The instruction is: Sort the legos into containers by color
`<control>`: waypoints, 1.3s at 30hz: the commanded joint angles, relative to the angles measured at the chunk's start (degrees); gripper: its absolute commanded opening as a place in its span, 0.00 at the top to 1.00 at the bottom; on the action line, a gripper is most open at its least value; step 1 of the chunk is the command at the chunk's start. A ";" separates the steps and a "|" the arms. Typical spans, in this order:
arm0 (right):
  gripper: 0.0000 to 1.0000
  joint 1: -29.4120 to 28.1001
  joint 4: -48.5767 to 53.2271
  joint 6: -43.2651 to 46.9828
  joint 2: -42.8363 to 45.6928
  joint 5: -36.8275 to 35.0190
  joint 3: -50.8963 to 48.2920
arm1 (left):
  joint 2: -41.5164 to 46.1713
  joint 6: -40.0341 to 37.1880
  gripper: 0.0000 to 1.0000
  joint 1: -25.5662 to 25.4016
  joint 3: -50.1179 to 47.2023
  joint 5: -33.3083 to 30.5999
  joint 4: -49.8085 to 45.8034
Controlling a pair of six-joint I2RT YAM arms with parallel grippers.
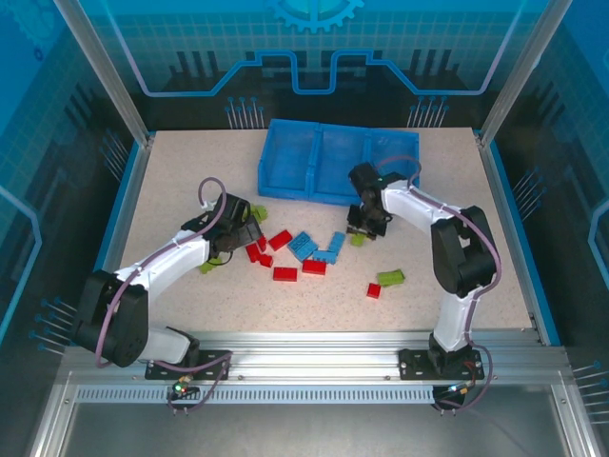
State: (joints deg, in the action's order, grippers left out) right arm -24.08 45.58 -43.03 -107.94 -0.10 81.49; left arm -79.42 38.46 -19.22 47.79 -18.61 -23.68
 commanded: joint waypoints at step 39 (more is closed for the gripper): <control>0.27 -3.05 5.89 2.68 -0.76 -4.26 8.76 | 1.71 -0.84 0.01 0.63 -0.84 1.54 -0.41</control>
State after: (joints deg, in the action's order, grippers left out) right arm -27.07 52.99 -37.19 -109.89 -5.50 95.29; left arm -79.42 38.48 -19.22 47.77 -17.76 -23.68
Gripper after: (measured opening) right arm 0.737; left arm 0.989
